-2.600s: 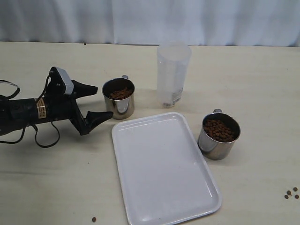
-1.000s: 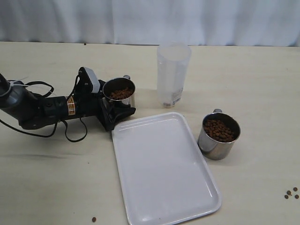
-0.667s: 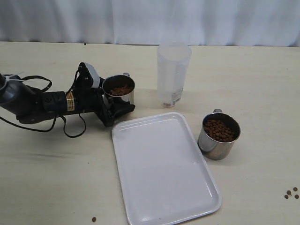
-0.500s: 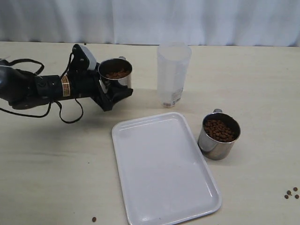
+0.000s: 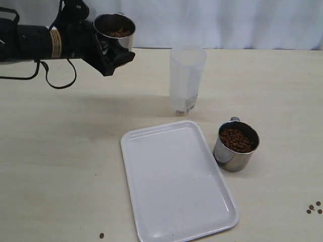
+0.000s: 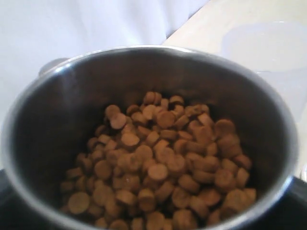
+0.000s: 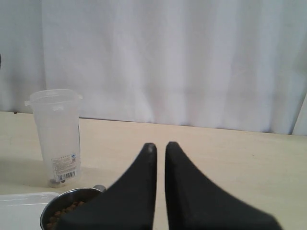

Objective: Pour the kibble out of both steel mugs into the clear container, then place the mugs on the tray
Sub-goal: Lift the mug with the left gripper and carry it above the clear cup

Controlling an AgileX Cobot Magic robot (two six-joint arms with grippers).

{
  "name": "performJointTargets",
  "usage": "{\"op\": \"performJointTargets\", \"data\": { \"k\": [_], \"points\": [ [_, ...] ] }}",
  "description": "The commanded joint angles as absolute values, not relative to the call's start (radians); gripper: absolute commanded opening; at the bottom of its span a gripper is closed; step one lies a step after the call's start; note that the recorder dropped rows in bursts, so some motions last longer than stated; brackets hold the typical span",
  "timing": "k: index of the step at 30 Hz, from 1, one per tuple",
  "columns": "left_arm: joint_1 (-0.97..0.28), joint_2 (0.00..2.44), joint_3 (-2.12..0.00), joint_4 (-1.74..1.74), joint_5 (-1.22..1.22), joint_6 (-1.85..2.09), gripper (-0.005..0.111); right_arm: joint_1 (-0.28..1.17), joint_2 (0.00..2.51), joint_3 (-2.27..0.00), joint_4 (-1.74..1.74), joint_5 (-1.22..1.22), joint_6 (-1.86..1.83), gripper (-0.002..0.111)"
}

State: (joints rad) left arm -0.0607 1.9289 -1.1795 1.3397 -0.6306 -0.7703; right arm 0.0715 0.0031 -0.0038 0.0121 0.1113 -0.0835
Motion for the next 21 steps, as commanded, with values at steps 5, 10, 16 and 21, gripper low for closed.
{"op": "performJointTargets", "data": {
  "k": [5,10,16,21],
  "points": [
    [-0.119,1.917,-1.31,1.45,-0.535,-0.891,0.0,0.072,0.0,0.0,0.014,0.118,-0.09,0.005],
    [-0.174,1.917,-1.344,1.534,-0.401,-0.916,0.0,0.072,0.0,0.0,0.014,0.118,-0.09,0.005],
    [-0.199,1.917,-1.381,1.534,-0.367,-0.947,0.0,0.072,0.0,0.0,0.014,0.118,-0.09,0.005],
    [-0.244,1.917,-1.39,1.603,-0.29,-0.943,0.0,0.072,0.0,0.0,0.014,0.118,-0.09,0.005]
  ]
}}
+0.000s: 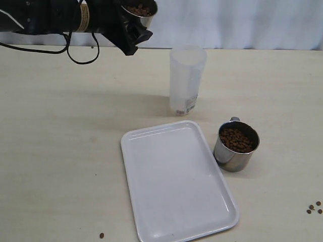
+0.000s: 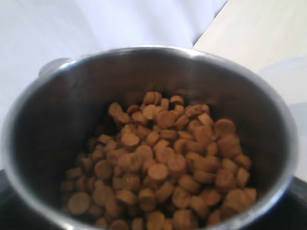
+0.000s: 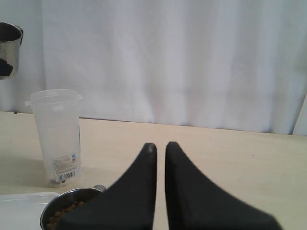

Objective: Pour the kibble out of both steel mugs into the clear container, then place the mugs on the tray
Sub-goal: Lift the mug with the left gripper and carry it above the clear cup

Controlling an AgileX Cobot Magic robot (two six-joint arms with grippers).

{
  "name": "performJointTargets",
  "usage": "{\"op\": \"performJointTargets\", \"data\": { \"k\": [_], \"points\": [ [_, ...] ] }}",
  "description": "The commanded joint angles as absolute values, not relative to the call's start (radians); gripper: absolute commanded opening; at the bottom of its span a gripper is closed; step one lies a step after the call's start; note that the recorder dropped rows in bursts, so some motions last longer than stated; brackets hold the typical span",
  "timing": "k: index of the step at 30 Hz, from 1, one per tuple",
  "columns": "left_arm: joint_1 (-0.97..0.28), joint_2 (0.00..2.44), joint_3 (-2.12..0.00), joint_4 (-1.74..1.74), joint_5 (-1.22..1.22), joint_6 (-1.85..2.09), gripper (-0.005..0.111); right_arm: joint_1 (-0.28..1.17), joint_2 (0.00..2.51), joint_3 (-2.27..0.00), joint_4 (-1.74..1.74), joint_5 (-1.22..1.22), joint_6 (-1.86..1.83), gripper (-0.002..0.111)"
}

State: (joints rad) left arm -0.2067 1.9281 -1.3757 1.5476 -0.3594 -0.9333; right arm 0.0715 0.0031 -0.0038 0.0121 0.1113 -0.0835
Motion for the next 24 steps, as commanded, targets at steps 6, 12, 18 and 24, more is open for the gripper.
{"op": "performJointTargets", "data": {
  "k": [6,12,18,24],
  "points": [
    [-0.308,1.917,-1.397,1.672,-0.189,-0.906,0.0,0.072,0.0,0.0,0.014,0.118,-0.09,0.005],
    [-0.326,1.917,-1.42,1.674,-0.149,-0.886,0.0,0.072,0.0,0.0,0.014,0.118,-0.09,0.005],
    [-0.341,1.927,-1.422,1.744,-0.088,-0.884,0.0,0.072,0.0,0.0,0.014,0.118,-0.09,0.005],
    [-0.372,1.945,-1.445,1.744,-0.044,-0.886,0.0,0.072,0.0,0.0,0.014,0.118,-0.09,0.005]
  ]
}}
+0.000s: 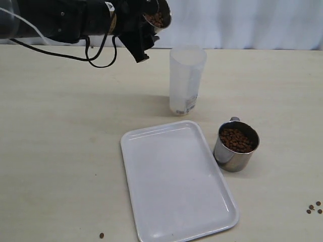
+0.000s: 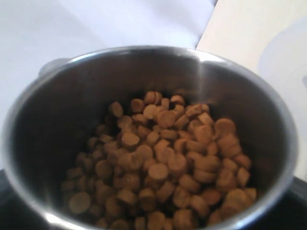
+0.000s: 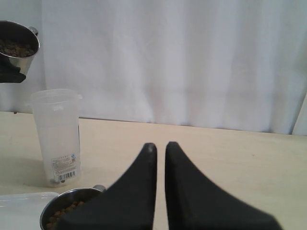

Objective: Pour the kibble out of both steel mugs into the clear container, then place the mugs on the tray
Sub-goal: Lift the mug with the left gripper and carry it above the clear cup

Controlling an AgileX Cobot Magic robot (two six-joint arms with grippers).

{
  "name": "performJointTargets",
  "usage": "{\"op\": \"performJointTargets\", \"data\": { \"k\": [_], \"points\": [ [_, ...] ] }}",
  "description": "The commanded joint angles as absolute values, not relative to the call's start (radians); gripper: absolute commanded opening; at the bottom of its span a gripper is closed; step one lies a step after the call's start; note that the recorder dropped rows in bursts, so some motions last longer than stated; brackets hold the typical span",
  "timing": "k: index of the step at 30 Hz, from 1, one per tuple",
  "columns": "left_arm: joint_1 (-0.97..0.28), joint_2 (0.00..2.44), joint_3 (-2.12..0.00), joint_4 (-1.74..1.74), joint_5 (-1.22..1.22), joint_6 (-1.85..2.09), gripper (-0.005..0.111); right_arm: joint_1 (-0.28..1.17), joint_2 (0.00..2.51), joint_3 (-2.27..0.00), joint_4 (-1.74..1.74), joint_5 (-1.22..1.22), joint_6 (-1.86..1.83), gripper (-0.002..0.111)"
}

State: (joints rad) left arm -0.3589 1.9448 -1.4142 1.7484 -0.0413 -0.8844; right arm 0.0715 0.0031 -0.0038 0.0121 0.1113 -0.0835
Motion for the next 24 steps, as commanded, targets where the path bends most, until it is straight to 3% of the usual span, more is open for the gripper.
{"op": "performJointTargets", "data": {
  "k": [1,24],
  "points": [
    [-0.372,1.945,-1.453,1.744,-0.064,-0.887,0.0,0.072,0.0,0.0,0.014,0.118,-0.09,0.005],
    [-0.442,1.946,-1.468,1.744,0.165,-0.733,0.0,0.072,0.0,0.0,0.014,0.118,-0.09,0.005]
  ]
}}
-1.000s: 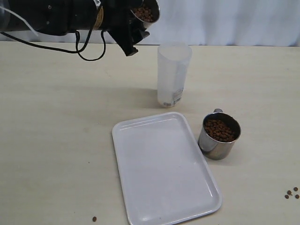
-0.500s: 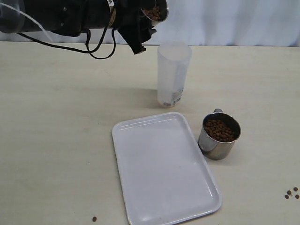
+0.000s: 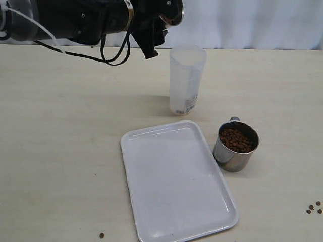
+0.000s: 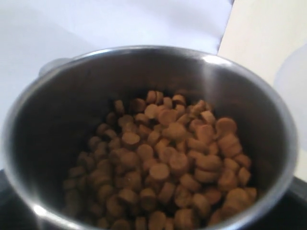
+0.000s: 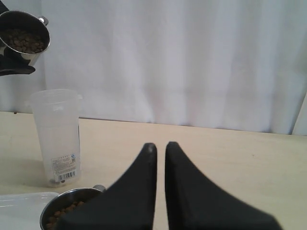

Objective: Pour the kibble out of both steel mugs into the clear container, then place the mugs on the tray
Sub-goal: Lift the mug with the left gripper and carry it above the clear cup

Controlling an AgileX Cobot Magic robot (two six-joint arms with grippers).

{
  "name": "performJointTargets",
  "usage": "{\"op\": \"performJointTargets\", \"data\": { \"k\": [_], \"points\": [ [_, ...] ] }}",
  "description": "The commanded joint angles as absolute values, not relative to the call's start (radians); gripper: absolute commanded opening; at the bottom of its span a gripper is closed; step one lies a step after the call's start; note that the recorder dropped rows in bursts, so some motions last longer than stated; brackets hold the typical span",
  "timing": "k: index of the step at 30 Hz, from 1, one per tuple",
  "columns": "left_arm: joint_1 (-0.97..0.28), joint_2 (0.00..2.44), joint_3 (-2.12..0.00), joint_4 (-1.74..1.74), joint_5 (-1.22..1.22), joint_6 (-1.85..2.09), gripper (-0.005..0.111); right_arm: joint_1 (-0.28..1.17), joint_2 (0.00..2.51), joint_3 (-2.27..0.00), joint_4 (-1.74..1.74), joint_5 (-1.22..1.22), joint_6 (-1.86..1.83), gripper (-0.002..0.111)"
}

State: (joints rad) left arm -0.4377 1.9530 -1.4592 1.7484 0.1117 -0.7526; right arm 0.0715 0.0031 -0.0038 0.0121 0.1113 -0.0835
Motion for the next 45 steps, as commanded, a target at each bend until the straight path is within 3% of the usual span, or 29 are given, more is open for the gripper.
{"op": "performJointTargets", "data": {
  "k": [1,45],
  "points": [
    [-0.442,1.946,-1.468,1.744,0.17,-0.733,0.0,0.072,0.0,0.0,0.014,0.118,-0.09,0.005],
    [-0.507,1.989,-1.468,1.744,0.282,-0.506,0.0,0.072,0.0,0.0,0.014,0.118,-0.09,0.005]
  ]
}}
